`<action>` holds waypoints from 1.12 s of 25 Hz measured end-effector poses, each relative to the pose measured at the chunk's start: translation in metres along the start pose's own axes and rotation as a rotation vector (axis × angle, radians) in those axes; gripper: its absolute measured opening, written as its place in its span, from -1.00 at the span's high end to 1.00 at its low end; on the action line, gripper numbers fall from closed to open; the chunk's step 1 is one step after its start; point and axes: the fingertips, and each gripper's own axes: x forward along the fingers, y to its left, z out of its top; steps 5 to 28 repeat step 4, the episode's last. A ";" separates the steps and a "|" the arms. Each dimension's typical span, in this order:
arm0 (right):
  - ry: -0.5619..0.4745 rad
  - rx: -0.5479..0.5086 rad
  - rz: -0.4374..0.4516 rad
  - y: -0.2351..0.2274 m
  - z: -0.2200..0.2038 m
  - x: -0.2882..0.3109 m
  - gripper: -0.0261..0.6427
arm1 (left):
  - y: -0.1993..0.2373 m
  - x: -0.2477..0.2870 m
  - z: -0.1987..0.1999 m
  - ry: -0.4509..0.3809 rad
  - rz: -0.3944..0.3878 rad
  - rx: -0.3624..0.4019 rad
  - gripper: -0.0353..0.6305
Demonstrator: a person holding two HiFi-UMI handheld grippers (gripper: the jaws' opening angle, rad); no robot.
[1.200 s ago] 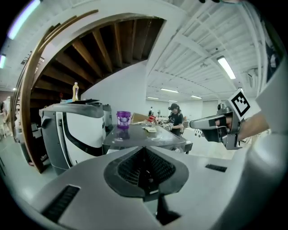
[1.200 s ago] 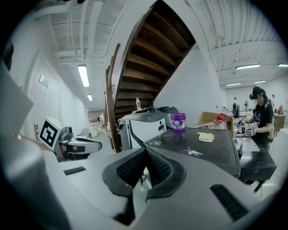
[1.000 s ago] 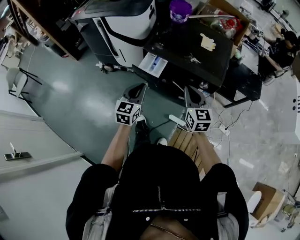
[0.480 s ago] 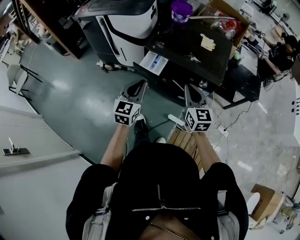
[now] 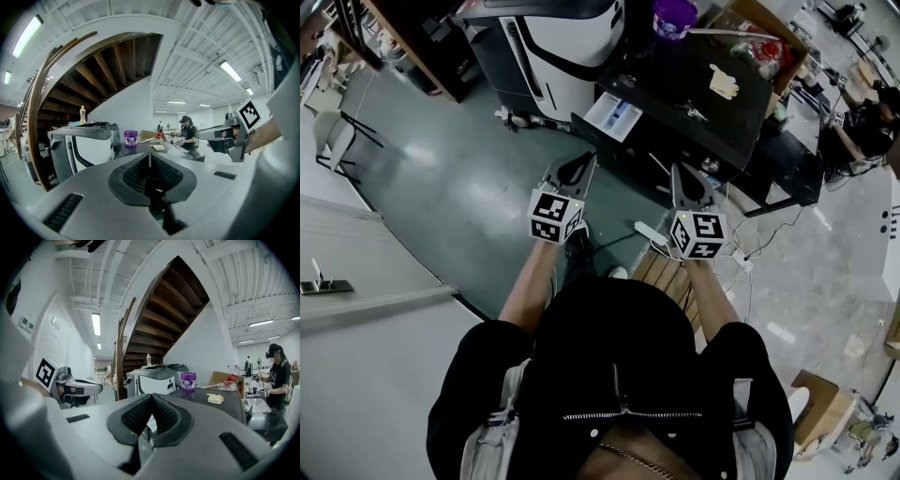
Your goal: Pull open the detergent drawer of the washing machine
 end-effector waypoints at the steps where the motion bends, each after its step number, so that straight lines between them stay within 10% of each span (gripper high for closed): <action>1: 0.002 0.001 0.001 0.000 0.000 0.001 0.91 | 0.000 0.000 0.000 0.002 0.000 0.000 0.80; 28: 0.004 0.004 0.002 0.001 -0.001 0.004 0.91 | 0.001 0.001 -0.002 0.008 -0.001 -0.001 0.80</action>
